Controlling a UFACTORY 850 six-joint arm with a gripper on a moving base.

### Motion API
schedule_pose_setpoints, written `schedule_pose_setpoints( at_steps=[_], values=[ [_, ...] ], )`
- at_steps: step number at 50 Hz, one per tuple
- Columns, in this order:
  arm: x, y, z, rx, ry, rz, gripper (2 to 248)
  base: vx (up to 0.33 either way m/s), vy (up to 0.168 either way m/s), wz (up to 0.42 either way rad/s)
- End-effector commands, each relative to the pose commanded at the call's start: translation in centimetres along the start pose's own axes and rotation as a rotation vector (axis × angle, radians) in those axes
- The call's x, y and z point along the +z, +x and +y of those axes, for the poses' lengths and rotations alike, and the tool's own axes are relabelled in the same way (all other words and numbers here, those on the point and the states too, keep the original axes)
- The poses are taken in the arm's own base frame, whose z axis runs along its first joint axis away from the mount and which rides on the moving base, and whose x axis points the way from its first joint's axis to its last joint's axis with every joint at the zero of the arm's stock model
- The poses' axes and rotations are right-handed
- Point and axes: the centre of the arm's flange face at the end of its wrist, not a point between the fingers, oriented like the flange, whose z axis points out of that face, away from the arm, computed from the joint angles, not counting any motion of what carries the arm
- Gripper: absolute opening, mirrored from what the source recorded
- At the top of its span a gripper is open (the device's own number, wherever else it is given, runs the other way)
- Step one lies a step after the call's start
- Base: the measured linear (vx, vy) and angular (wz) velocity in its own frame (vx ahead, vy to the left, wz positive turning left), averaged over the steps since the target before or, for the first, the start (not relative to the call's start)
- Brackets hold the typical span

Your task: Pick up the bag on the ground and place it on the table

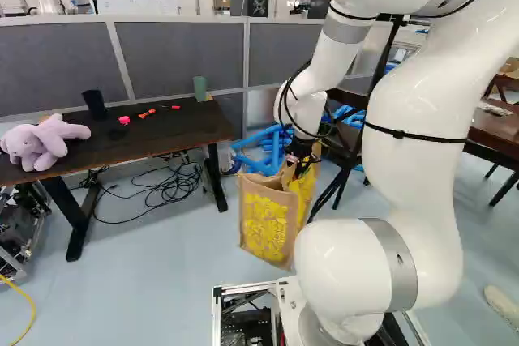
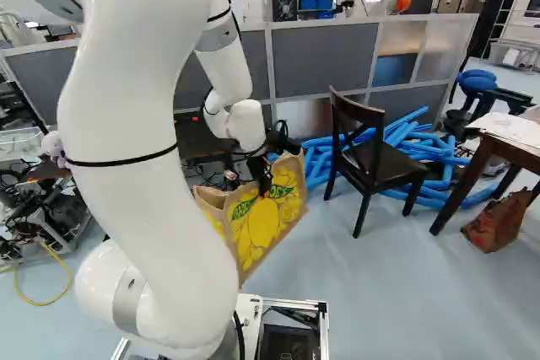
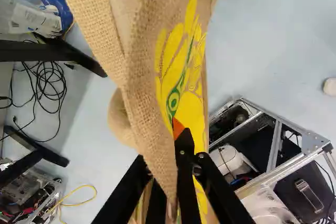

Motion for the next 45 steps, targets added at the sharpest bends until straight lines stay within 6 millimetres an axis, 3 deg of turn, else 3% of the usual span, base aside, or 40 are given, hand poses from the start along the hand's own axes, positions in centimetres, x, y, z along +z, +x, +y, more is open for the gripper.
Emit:
schedule_pose_setpoints(
  at_steps=[45],
  values=[
    [-6.6,0.0,-0.3,-0.007,-0.018,-0.012,22,0.0,0.0,0.0]
  ],
)
